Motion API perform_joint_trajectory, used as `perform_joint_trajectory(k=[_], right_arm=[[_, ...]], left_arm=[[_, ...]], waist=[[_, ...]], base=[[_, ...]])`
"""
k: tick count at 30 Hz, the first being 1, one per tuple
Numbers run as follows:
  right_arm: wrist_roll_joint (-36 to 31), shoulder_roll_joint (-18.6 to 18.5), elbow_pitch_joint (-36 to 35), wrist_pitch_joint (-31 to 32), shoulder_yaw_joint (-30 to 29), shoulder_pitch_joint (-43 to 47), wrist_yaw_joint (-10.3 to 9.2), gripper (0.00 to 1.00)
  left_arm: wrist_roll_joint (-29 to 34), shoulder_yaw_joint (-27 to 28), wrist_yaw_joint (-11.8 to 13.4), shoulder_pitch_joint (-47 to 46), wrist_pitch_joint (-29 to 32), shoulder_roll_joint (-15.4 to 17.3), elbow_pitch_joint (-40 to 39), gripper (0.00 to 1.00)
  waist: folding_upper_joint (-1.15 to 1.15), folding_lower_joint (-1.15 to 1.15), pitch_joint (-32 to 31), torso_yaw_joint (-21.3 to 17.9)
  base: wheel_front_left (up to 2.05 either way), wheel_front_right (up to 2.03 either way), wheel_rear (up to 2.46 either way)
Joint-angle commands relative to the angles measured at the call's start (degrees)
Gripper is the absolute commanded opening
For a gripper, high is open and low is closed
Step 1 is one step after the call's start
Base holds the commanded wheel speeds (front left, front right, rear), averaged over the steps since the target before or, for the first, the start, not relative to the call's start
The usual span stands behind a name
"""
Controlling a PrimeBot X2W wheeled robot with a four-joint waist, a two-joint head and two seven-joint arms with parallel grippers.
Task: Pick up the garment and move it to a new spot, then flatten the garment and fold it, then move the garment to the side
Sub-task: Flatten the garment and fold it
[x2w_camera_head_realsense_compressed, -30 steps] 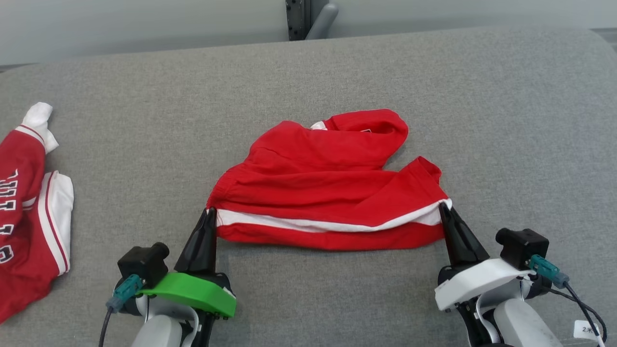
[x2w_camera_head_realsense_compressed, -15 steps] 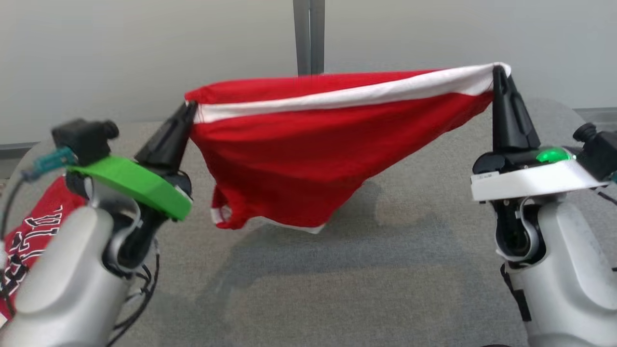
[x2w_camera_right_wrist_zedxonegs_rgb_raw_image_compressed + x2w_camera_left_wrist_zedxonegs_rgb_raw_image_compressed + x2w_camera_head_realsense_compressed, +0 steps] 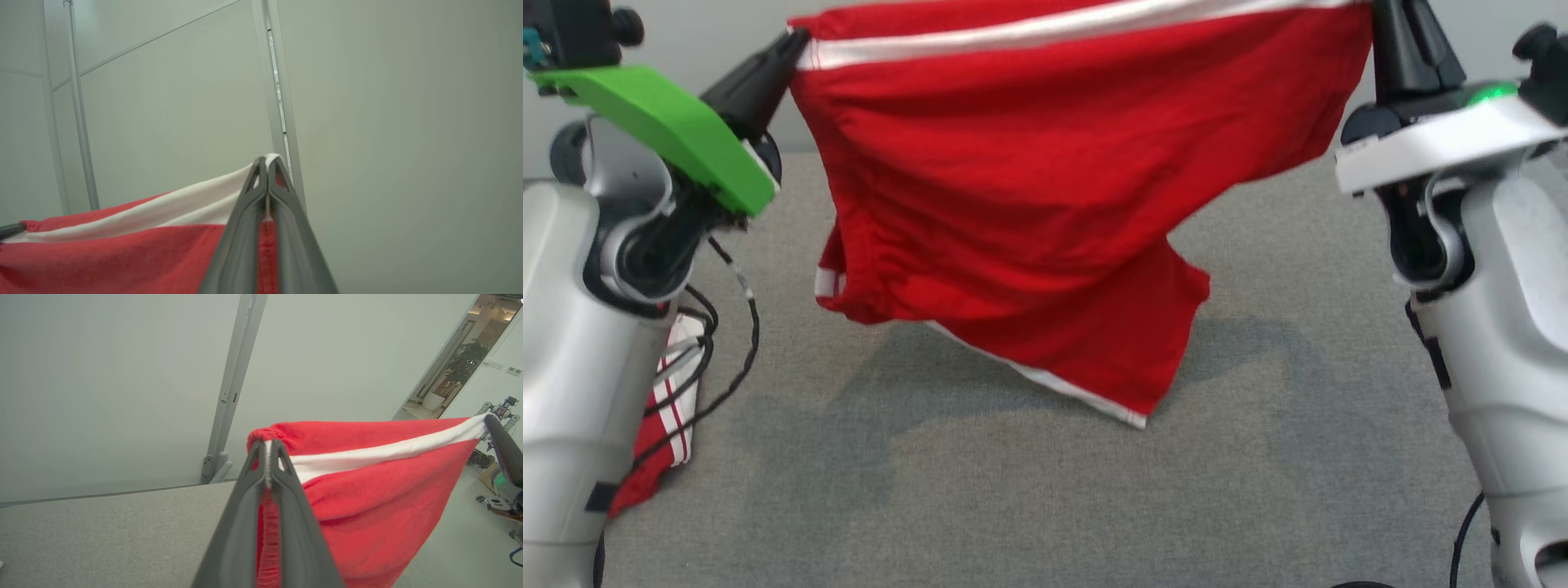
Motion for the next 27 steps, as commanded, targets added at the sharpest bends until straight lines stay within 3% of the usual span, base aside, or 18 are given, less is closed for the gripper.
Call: perform_joint_trajectory(k=[1, 5, 12, 15, 22, 27], right_arm=[[-0.67, -0.43, 3.73, 0.75, 0.64, -6.29, -0.06, 0.0], [-2.83, -0.43, 9.71, 0.63, 1.43, -16.38, -0.06, 0.0], [-12.05, -3.35, 20.89, -1.4, -0.22, -37.48, -0.09, 0.0], [-11.48, -2.9, 21.81, -1.52, -1.63, -40.88, -0.09, 0.0], [-1.03, -4.29, 23.92, -1.54, 5.0, -31.1, -0.08, 0.0], [8.03, -6.91, 22.49, -1.55, 13.59, -14.84, -0.07, 0.0]], left_arm=[[2.72, -0.25, 0.19, -5.43, -1.61, -1.12, 3.02, 0.0], [6.63, -0.32, 0.4, -13.17, -5.77, -2.94, 8.72, 0.0], [13.13, -0.09, -0.95, -31.75, -20.65, -7.04, 19.91, 0.0], [10.77, -1.82, -1.22, -34.09, -24.07, -9.17, 22.3, 0.0], [1.07, -12.95, -1.21, -22.9, -24.05, -7.32, 21.43, 0.0], [-10.2, -21.43, -1.21, -8.25, -22.22, -5.29, 17.0, 0.0]], waist=[[0.0, 0.0, 11.36, 0.54], [0.0, 0.0, 16.95, 0.51], [0.0, 0.0, 23.07, 0.62], [0.0, 0.0, 23.47, 0.67], [0.0, 0.0, 24.39, -0.99], [0.0, 0.0, 24.04, -2.63]], base=[[0.0, 0.0, 0.0], [0.0, 0.0, 0.0], [0.0, 0.0, 0.0], [0.0, 0.0, 0.0], [0.0, 0.0, 0.0], [0.0, 0.0, 0.0]])
